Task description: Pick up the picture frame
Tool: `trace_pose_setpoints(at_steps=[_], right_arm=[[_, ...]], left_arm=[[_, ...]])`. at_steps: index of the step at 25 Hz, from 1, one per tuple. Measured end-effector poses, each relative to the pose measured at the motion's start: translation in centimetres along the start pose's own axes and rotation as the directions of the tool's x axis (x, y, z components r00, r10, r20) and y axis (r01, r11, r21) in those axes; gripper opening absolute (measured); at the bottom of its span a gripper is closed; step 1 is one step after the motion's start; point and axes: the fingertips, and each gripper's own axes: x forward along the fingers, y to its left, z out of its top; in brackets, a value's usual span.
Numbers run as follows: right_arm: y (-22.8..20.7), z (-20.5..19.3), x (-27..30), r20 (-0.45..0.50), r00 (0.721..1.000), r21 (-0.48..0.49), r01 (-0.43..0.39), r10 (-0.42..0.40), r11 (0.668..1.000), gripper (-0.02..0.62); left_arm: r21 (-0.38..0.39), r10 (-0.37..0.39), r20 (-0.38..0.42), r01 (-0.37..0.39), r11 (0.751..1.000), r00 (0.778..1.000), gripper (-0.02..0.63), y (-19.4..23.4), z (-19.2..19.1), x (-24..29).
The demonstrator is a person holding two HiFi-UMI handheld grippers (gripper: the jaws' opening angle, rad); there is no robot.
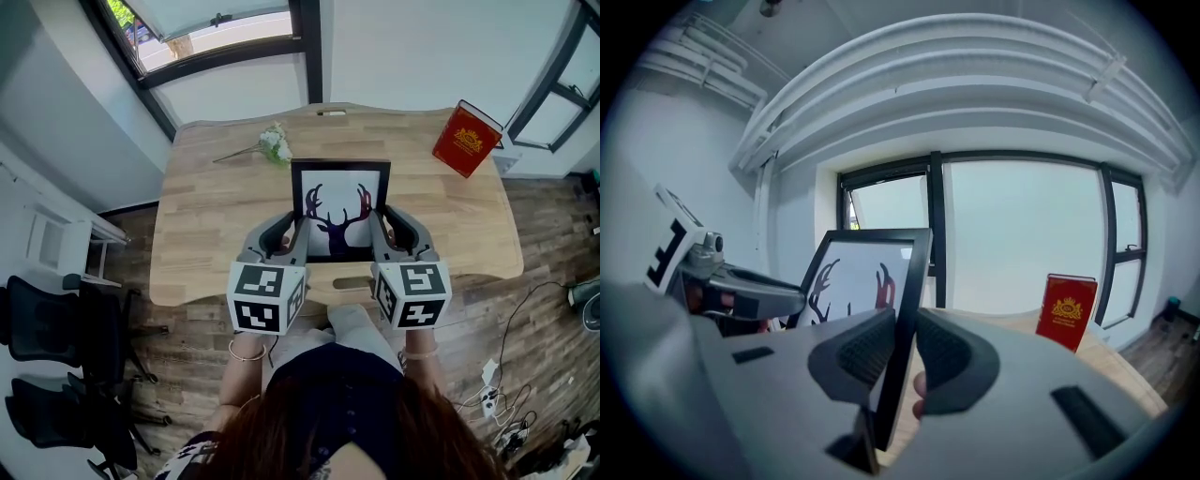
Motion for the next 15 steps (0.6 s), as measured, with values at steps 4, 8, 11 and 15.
trace_pose_setpoints(at_steps=[4, 8, 11, 15], right_arm=[[0.8, 0.3, -1.1, 0.023, 1.0, -0.008, 0.009, -0.008, 1.0, 0.074], [1.3, 0.5, -2.0, 0.04, 0.999, -0.014, 0.013, -0.012, 1.0, 0.074], [1.5, 0.6, -2.5, 0.051, 0.999, -0.012, 0.013, -0.012, 1.0, 0.074], [1.3, 0.7, -3.1, 0.065, 0.998, -0.016, 0.019, -0.018, 1.0, 0.074]], left_arm=[[0.01, 0.008, 0.022, -0.008, 1.0, 1.0, 0.087, -0.3, 0.0, -1.4], [0.018, 0.016, 0.039, -0.017, 1.0, 0.999, 0.087, -0.6, 0.1, -2.5], [0.023, 0.018, 0.047, -0.019, 1.0, 0.999, 0.087, -0.8, 0.2, -3.0], [0.039, 0.024, 0.055, -0.026, 0.999, 0.998, 0.087, -1.3, 0.4, -3.1]])
